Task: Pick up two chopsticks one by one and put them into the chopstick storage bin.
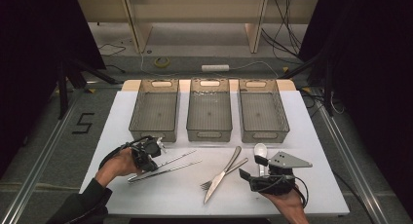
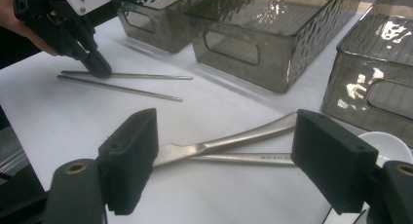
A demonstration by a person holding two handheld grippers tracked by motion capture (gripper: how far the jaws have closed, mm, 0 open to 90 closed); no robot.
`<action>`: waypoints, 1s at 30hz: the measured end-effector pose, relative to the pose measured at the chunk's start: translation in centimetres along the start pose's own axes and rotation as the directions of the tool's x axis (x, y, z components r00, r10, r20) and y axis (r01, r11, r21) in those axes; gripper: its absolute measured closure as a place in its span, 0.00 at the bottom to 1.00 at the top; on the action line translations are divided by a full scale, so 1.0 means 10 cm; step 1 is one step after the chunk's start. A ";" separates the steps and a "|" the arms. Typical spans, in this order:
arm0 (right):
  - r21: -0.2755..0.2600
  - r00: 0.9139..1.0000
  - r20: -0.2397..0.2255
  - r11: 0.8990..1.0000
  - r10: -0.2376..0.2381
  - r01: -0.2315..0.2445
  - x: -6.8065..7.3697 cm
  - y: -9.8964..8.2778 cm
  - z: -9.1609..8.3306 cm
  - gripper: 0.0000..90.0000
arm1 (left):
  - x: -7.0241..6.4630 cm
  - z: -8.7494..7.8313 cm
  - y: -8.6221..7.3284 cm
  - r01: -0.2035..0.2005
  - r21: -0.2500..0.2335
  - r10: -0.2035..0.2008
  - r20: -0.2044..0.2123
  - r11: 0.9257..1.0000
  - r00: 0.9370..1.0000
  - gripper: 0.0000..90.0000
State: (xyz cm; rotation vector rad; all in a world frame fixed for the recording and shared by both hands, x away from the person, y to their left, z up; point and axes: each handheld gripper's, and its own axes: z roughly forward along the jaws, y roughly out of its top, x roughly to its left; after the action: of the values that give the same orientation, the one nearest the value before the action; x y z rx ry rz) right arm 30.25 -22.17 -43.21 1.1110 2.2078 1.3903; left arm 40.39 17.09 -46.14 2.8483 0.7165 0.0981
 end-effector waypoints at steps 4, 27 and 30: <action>-0.001 1.000 -0.002 1.000 0.000 0.000 0.00 0.00 0.00 0.29 | 0.02 -0.01 -0.02 0.017 -0.022 -0.017 0.001 1.000 1.000 0.94; -0.006 1.000 -0.002 1.000 -0.001 0.001 0.00 0.00 -0.01 0.28 | -0.06 -0.59 0.07 0.044 -0.301 -0.040 0.018 0.953 0.999 0.94; -0.014 1.000 0.003 1.000 0.000 0.000 0.00 0.00 -0.01 0.28 | -0.02 -0.62 0.09 0.091 -0.353 -0.081 0.043 0.931 0.996 0.94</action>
State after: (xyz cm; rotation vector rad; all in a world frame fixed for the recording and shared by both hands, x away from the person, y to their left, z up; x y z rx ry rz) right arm 30.20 -22.27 -43.19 1.1076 2.1925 1.4014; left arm 39.91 17.35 -39.87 2.4662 0.7325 0.1572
